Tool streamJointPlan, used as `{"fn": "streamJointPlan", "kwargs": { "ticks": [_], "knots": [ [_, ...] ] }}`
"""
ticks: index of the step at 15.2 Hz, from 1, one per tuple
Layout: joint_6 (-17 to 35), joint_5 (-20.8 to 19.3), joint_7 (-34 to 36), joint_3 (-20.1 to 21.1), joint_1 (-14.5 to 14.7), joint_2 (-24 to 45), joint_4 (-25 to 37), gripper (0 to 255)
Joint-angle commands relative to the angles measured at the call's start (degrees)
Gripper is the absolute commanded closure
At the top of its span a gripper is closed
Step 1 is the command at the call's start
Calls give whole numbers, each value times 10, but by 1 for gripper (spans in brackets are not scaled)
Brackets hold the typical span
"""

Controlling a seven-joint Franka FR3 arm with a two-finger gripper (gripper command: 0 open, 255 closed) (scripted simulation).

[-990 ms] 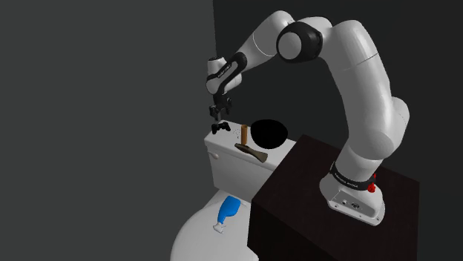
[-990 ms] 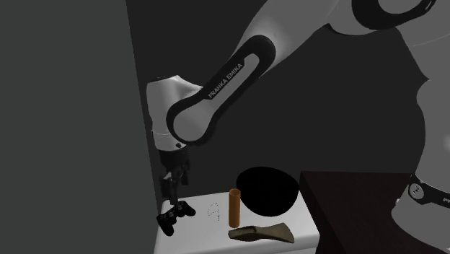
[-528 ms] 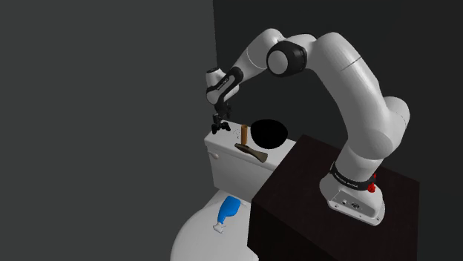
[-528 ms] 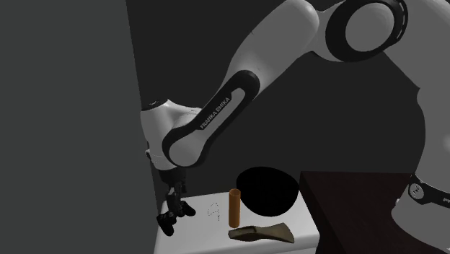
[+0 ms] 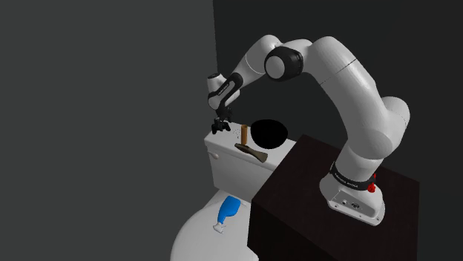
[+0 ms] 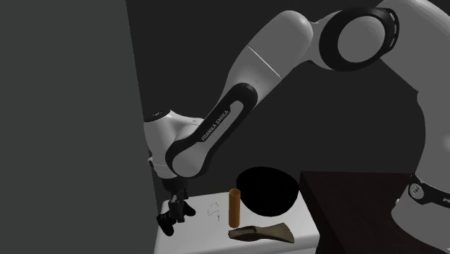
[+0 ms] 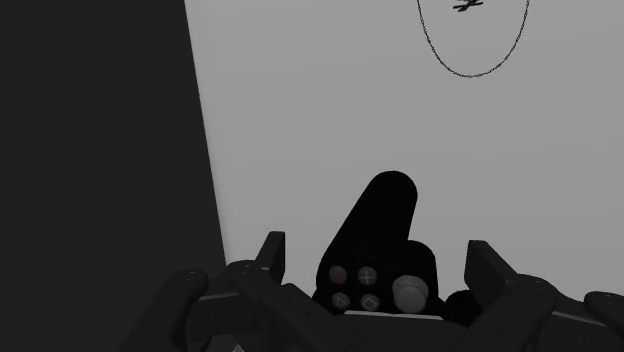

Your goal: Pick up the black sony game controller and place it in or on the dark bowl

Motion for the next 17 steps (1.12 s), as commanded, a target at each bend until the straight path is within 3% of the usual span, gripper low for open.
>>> {"fn": "streamJointPlan", "kwargs": {
  "ticks": [1, 4, 5, 17],
  "knots": [
    [0, 0, 0, 0, 0, 1, 0, 0],
    [0, 0, 0, 0, 0, 1, 0, 0],
    [0, 0, 0, 0, 0, 1, 0, 255],
    [-10, 0, -1, 0, 0, -19, -9, 255]
  ]
}}
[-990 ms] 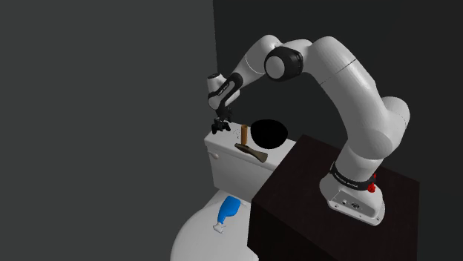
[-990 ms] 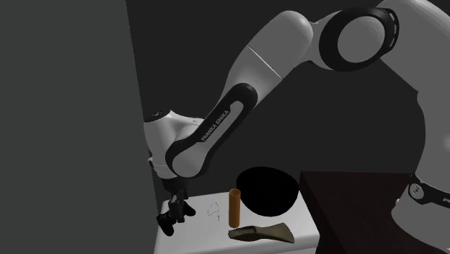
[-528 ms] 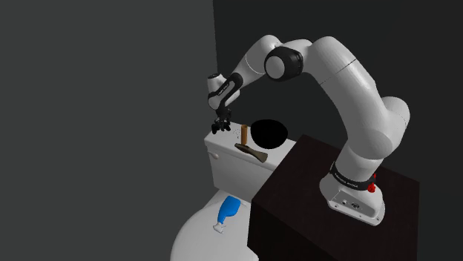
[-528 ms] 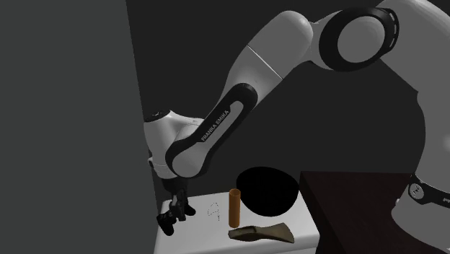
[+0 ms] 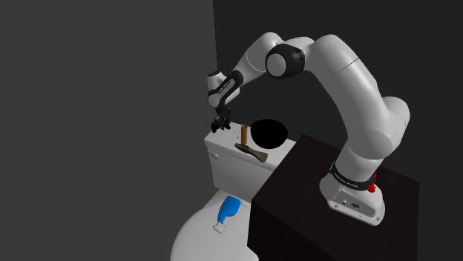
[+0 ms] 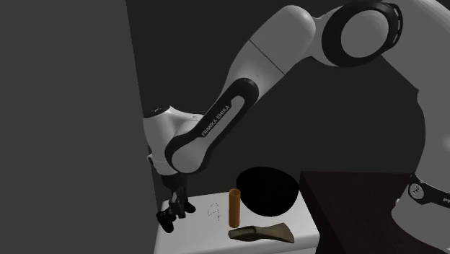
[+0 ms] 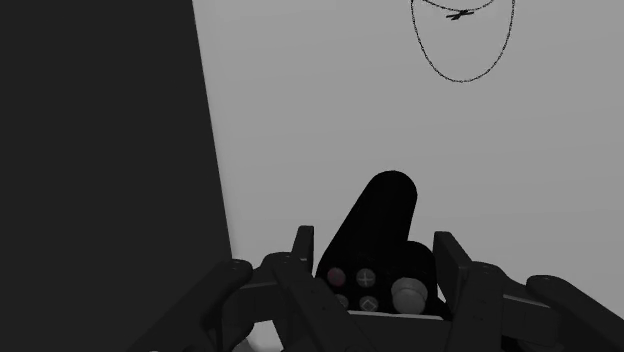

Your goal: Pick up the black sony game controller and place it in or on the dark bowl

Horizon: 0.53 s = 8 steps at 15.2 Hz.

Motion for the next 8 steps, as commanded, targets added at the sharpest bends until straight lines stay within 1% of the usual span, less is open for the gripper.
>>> {"fn": "streamJointPlan", "kwargs": {
  "ticks": [1, 8],
  "knots": [
    [-7, 0, -1, 0, 0, -10, -4, 255],
    [-34, 2, -4, 1, -1, -52, -18, 255]
  ]
}}
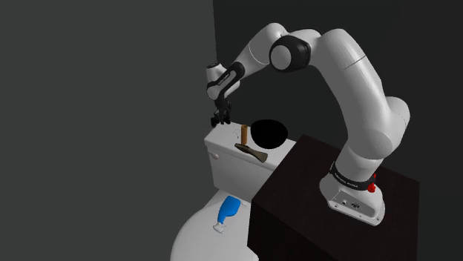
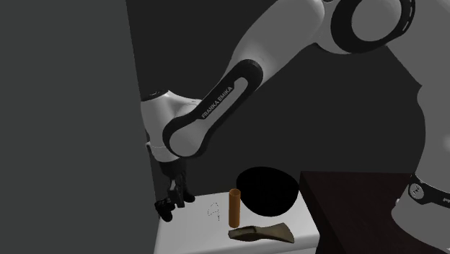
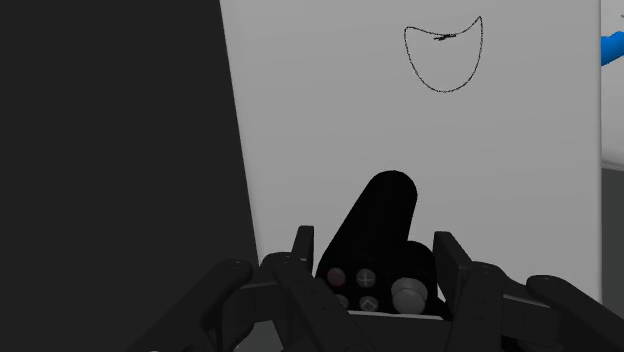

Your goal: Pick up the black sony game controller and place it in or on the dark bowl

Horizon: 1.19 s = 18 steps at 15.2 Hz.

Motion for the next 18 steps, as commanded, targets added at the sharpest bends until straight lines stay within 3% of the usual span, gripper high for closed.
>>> {"fn": "streamJointPlan", "kwargs": {
  "ticks": [1, 18],
  "knots": [
    [-8, 0, 0, 0, 0, -12, -4, 255],
    [-89, 4, -10, 3, 0, -97, -8, 255]
  ]
}}
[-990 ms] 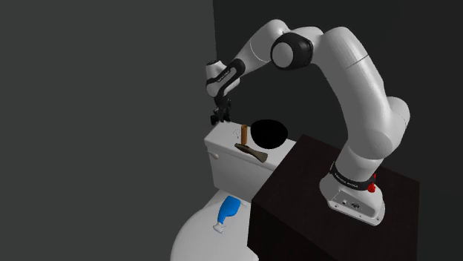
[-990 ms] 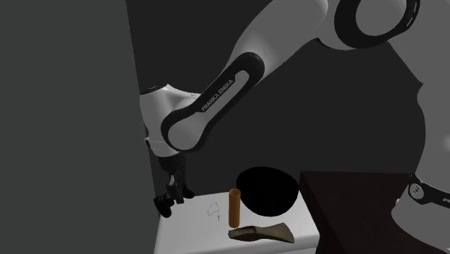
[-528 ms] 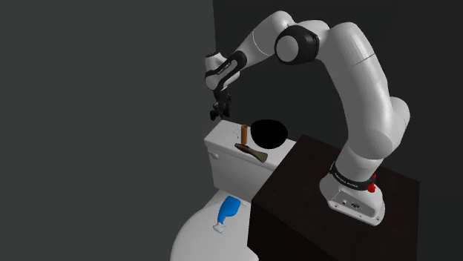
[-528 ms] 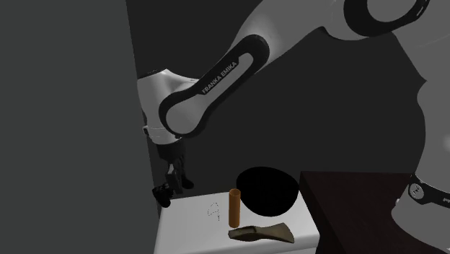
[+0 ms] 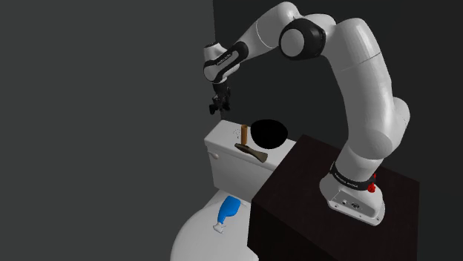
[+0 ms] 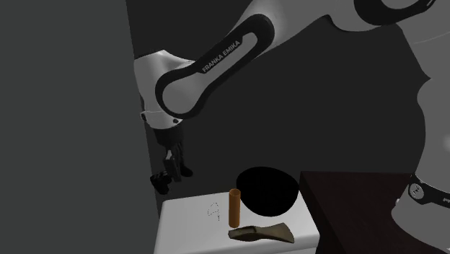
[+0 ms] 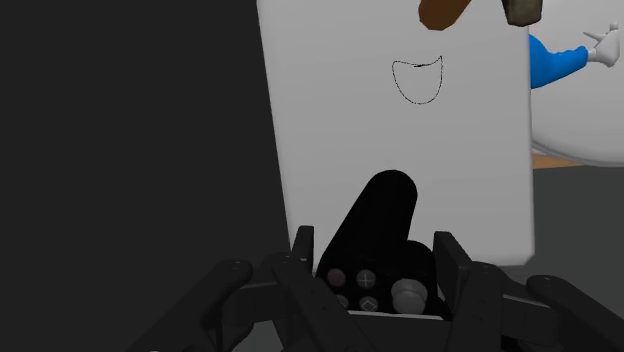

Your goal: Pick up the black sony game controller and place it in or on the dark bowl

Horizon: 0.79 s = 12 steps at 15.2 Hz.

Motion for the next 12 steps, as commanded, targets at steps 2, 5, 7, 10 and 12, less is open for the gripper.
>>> {"fn": "streamJointPlan", "kwargs": {
  "ticks": [2, 5, 7, 10, 12],
  "knots": [
    [-14, 1, -1, 0, 0, -15, -2, 255],
    [-6, 0, -4, -1, -3, -44, -38, 255],
    [23, -2, -8, -3, -9, -86, -108, 255],
    [61, -6, -16, -8, -18, -145, -204, 255],
    [84, -9, -22, -11, -24, -182, -262, 255]
  ]
}}
